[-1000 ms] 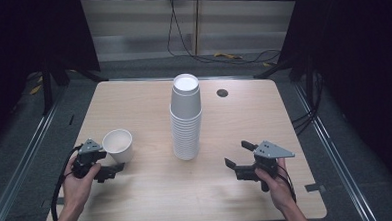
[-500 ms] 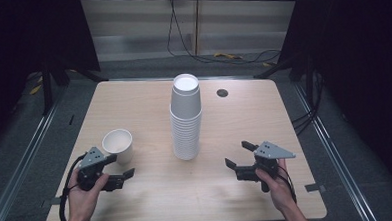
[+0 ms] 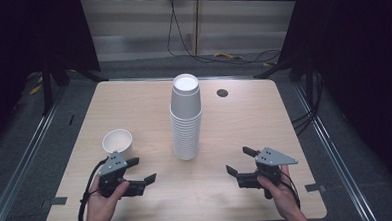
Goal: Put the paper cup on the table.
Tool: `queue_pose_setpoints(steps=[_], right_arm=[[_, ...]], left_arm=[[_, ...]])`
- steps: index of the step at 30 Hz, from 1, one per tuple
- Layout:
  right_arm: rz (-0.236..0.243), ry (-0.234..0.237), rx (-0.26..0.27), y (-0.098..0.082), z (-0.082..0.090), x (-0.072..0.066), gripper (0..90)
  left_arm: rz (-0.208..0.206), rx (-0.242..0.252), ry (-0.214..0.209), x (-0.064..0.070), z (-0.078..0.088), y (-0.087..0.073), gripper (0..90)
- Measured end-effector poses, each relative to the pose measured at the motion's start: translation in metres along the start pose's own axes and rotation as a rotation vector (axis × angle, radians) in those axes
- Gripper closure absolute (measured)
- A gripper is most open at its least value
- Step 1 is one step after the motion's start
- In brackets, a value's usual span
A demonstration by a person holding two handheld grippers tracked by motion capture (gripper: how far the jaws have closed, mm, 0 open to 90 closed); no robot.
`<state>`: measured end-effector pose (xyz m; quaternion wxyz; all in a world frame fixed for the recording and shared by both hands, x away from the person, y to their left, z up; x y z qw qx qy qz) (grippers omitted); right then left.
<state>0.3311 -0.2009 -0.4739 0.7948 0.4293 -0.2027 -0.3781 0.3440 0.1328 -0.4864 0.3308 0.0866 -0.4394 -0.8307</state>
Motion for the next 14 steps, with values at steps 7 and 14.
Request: queue_pose_setpoints(steps=[7,14], right_arm=[[-0.035,0.006,0.002,-0.014,-0.003,-0.005,13.8],[-0.010,0.014,-0.037,-0.022,-0.013,-0.012,13.7]], left_arm=[[0.028,0.036,0.004,0.015,-0.017,0.001,15.8],[0.044,0.034,0.031,0.012,-0.025,-0.011,15.9]])
Point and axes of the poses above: each handheld gripper's, and its own axes: z roughly backward along the jaws, y roughly out of its top, x roughly to its right, the point moved 6 cm from there along -z, roughly forward along the jaws, and after that the axes turned 10 degrees about -x, right-handed, at the moved point
